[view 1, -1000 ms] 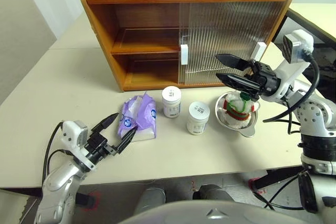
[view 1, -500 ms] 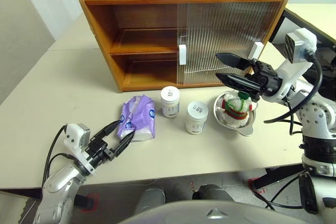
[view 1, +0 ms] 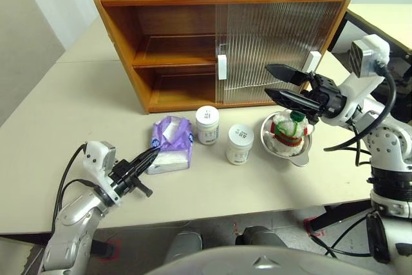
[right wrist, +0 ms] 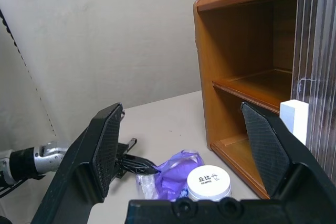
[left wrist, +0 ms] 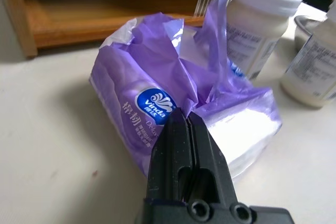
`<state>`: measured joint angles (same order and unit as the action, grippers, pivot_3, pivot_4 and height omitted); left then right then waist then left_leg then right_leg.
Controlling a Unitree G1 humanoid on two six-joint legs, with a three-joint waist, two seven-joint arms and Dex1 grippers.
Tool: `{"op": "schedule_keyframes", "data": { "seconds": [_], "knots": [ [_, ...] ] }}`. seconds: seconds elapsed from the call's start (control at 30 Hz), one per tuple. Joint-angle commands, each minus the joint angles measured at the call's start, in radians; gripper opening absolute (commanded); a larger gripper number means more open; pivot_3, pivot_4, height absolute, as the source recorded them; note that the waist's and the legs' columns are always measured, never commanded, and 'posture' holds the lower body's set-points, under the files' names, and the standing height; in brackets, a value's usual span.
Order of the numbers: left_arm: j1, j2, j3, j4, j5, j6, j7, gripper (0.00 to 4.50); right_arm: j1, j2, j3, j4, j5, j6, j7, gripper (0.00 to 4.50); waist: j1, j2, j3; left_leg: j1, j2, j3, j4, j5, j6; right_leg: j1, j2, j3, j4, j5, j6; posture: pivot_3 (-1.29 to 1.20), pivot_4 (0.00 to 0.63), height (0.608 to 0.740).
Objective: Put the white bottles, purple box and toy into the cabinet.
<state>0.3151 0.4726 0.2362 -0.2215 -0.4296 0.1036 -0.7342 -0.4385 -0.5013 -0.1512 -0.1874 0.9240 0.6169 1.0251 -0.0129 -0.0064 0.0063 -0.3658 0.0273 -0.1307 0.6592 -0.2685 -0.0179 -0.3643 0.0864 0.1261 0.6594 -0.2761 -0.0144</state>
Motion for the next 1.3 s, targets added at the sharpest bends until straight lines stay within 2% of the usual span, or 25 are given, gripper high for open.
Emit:
{"op": "schedule_keyframes", "data": {
  "seconds": [0.03,0.27,0.5,0.83,1.3],
  "knots": [
    [-0.028,0.015,-0.002,-0.105,-0.034,0.089,0.046,0.03,0.005,0.001,-0.012,-0.008,-0.002,-0.012,-0.003,4.50,0.000,0.000,0.000,0.000,0.000,0.000,0.000,0.000,0.000,0.000,0.000,0.000,0.000,0.000,0.000,-0.03,0.008,0.740],
    [-0.194,0.058,0.055,-0.245,-0.147,0.270,0.154,0.03,0.005,0.004,-0.007,-0.002,-0.006,-0.016,0.000,4.50,0.000,0.000,0.000,0.001,-0.001,0.000,0.001,0.000,0.000,0.002,0.001,-0.002,0.000,0.000,0.000,-0.02,0.008,0.740],
    [-0.327,0.134,0.129,-0.300,-0.229,0.385,0.217,0.03,-0.005,0.010,0.000,0.009,-0.011,-0.023,0.005,4.50,0.000,0.000,0.000,0.003,-0.002,0.002,0.001,0.000,0.000,0.004,0.001,-0.003,0.000,0.003,-0.001,-0.01,0.005,0.740],
    [-0.386,0.089,0.175,-0.197,-0.269,0.310,0.187,0.03,0.000,0.011,0.006,0.011,-0.019,-0.030,0.005,4.50,0.002,-0.001,0.000,0.006,-0.001,0.001,0.002,0.000,0.000,0.005,0.001,0.001,0.000,0.003,0.000,-0.02,0.003,0.740],
    [-0.403,0.091,0.188,-0.084,-0.297,0.226,0.048,0.03,0.011,0.013,0.004,0.005,-0.034,-0.034,-0.002,4.50,-0.003,-0.001,0.000,0.005,0.000,0.000,0.002,0.000,0.001,0.005,0.001,0.002,0.001,0.003,0.000,-0.04,0.005,0.740]
  ]
}}
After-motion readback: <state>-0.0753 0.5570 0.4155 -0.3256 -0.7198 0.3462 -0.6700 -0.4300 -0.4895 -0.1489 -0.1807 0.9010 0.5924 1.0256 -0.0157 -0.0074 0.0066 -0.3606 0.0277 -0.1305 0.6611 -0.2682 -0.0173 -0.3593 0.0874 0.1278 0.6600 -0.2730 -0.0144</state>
